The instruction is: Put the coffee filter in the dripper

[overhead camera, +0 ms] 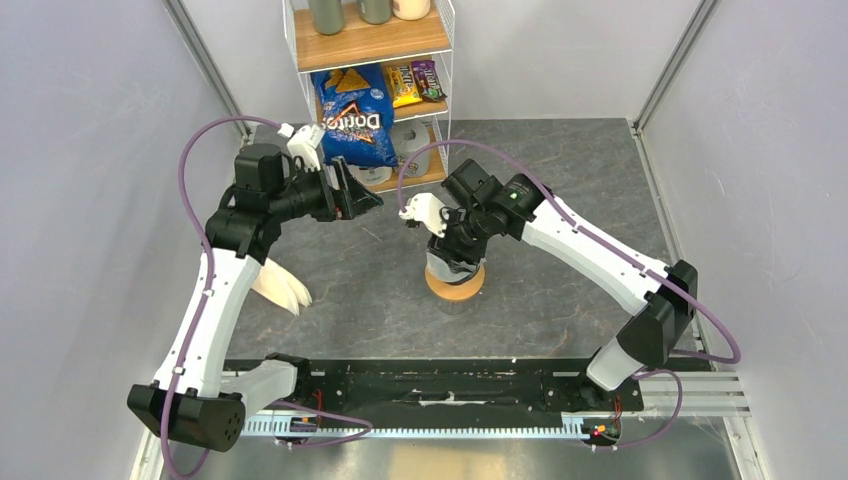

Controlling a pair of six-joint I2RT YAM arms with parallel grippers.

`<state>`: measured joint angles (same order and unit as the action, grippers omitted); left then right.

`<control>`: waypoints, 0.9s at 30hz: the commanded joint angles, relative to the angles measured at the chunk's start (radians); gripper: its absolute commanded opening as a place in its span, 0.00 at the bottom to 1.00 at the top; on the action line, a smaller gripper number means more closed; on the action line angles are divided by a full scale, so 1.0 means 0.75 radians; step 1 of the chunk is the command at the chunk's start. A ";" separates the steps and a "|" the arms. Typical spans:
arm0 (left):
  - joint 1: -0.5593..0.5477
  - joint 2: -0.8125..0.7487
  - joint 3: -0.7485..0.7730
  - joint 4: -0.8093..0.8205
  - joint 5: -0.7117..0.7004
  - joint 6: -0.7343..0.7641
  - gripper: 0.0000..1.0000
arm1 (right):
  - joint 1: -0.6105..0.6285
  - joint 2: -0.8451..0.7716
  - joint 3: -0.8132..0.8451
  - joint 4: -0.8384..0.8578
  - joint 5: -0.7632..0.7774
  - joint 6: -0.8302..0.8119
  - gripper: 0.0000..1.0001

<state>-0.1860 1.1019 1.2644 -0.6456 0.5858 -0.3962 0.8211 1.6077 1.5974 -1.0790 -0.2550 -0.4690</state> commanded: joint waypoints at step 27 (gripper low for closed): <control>-0.418 0.279 -0.016 0.090 0.129 0.267 0.56 | -0.300 -0.283 -0.070 0.069 -0.120 0.359 0.51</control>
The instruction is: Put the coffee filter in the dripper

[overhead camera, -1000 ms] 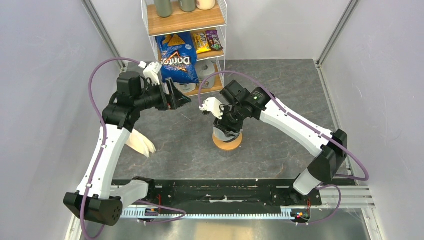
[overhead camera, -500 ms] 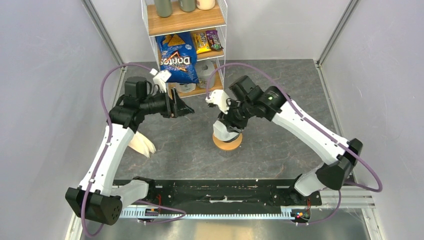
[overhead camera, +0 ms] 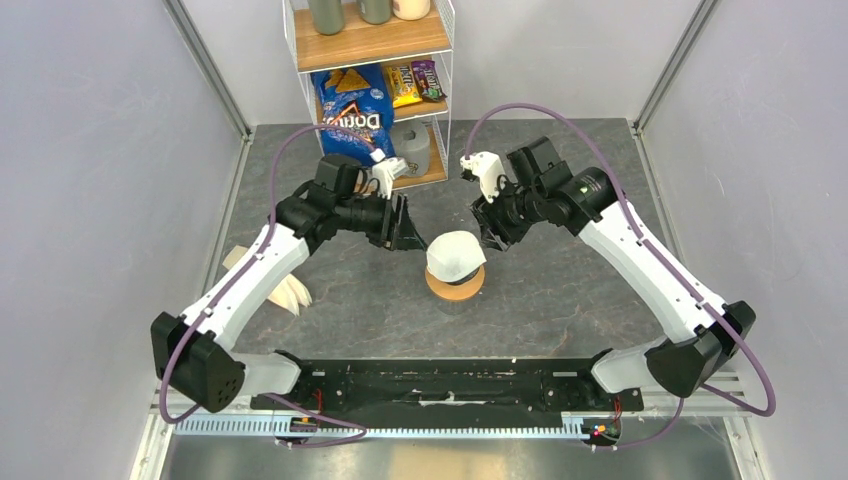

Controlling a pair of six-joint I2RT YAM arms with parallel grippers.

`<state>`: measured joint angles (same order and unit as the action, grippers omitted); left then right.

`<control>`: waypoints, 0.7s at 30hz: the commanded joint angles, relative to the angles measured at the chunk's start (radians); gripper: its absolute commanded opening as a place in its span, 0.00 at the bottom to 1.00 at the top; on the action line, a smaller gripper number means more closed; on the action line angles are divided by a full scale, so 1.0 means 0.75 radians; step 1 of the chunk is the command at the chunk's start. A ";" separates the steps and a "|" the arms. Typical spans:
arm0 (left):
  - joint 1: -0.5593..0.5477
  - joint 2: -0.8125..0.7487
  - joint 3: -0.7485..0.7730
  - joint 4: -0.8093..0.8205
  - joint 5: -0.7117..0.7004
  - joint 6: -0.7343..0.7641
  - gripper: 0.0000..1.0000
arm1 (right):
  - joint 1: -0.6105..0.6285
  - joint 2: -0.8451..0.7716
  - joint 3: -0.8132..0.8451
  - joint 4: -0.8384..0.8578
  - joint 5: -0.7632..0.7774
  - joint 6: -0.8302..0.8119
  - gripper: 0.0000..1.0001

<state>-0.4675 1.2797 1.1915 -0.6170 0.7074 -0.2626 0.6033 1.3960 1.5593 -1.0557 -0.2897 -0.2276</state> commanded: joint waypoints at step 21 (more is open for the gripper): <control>-0.106 0.061 0.071 -0.024 -0.096 0.168 0.59 | -0.011 -0.020 -0.113 0.063 -0.183 -0.007 0.46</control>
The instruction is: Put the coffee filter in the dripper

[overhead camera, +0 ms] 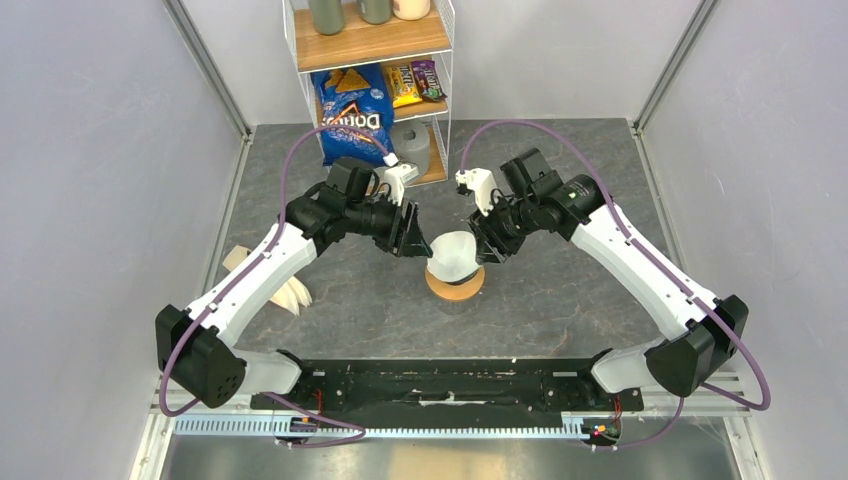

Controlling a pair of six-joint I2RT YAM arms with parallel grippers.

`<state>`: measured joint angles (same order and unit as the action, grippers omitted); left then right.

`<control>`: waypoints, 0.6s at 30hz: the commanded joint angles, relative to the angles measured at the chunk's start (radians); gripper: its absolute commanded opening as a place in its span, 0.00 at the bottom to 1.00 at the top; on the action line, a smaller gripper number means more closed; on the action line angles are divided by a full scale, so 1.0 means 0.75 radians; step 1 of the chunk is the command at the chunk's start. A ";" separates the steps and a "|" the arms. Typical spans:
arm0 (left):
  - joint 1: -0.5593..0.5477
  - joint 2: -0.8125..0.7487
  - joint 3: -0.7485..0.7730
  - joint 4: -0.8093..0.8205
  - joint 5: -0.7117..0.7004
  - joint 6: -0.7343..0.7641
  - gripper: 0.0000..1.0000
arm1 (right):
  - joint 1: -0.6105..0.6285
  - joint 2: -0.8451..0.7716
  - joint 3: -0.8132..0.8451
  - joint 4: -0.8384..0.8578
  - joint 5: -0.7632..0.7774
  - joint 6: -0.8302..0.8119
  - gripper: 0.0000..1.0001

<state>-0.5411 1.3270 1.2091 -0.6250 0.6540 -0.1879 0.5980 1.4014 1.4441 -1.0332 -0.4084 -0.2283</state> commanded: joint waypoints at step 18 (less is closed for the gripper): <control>0.384 -0.091 0.496 -0.358 0.060 0.120 0.93 | -0.092 -0.266 0.192 0.271 0.088 0.188 0.96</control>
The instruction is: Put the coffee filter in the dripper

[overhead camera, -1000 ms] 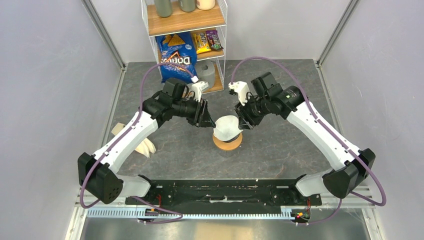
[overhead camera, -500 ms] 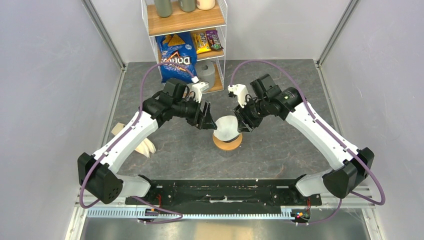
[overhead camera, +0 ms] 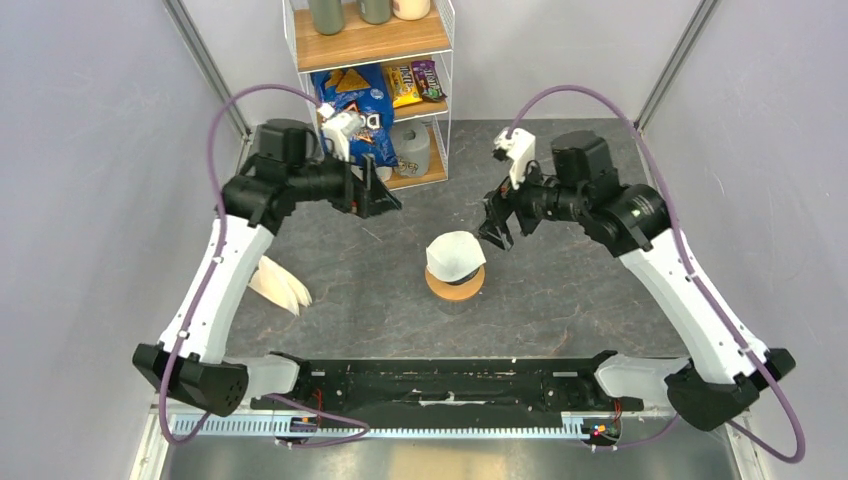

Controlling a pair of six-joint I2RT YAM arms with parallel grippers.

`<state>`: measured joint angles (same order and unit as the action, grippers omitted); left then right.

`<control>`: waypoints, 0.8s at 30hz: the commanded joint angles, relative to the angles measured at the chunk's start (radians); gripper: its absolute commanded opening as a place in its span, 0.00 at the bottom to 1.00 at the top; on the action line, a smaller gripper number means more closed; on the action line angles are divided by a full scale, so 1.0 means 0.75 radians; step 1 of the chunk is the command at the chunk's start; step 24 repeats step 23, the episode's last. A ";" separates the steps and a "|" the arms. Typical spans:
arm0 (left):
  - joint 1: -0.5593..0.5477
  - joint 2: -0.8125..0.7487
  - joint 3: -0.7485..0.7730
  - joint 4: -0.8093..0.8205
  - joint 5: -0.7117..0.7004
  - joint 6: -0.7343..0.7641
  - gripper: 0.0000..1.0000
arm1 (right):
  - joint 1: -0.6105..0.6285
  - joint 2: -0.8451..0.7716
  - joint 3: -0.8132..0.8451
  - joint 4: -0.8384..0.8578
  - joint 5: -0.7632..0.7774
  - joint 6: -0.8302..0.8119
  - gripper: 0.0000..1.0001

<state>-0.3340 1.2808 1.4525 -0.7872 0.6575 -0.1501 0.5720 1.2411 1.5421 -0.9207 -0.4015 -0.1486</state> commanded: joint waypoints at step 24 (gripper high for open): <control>0.377 -0.058 -0.141 -0.281 -0.562 0.345 0.96 | -0.624 -0.309 -0.538 0.276 0.087 0.253 0.97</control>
